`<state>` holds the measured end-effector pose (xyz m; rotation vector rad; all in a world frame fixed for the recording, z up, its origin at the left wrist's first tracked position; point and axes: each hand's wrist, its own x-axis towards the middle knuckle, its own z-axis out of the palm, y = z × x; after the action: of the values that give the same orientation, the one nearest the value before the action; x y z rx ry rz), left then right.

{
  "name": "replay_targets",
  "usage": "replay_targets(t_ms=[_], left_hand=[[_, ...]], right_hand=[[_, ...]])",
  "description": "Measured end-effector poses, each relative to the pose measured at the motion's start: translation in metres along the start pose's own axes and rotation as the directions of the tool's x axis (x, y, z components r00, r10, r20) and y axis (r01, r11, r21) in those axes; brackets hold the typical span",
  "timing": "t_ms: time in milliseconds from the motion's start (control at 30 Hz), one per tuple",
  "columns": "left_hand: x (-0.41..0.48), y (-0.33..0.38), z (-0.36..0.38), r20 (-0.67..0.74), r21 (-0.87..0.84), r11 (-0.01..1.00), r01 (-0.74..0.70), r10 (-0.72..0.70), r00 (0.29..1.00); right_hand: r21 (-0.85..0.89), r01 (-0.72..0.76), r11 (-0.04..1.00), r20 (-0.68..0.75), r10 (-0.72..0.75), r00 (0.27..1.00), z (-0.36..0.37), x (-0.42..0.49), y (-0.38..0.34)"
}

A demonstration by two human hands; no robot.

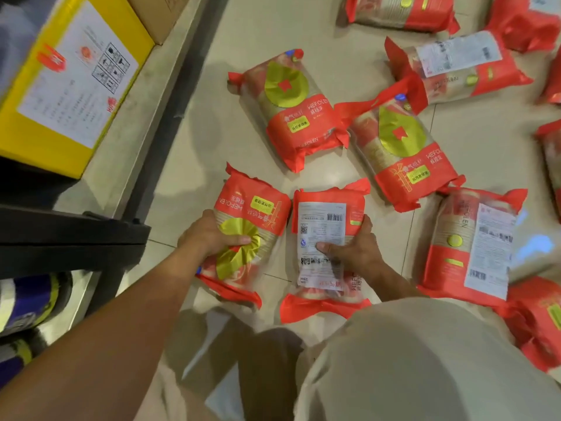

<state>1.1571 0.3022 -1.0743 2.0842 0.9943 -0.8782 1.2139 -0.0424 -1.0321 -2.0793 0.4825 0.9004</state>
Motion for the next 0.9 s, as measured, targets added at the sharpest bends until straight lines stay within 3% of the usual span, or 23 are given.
replay_targets(t_ms=[200, 400, 667, 900], left_hand=[[-0.054, 0.013, 0.006, -0.036, -0.262, 0.961, 0.085, -0.098, 0.995], [-0.167, 0.063, -0.019, -0.181, -0.251, 0.966, 0.068, -0.116, 0.977], [-0.368, 0.162, -0.152, -0.337, -0.303, 0.947, -0.108, 0.000, 0.942], [-0.600, 0.239, -0.308, -0.495, -0.386, 0.856, -0.344, 0.123, 0.860]], right_hand=[[0.064, 0.016, 0.998, 0.012, -0.017, 1.000, -0.006, -0.029, -0.017], [0.011, 0.144, 0.989, -0.061, -0.143, 0.988, -0.042, -0.097, -0.065], [0.059, 0.250, 0.966, -0.219, -0.232, 0.948, -0.173, -0.285, -0.201], [0.027, 0.420, 0.907, -0.377, -0.380, 0.844, -0.295, -0.505, -0.363]])
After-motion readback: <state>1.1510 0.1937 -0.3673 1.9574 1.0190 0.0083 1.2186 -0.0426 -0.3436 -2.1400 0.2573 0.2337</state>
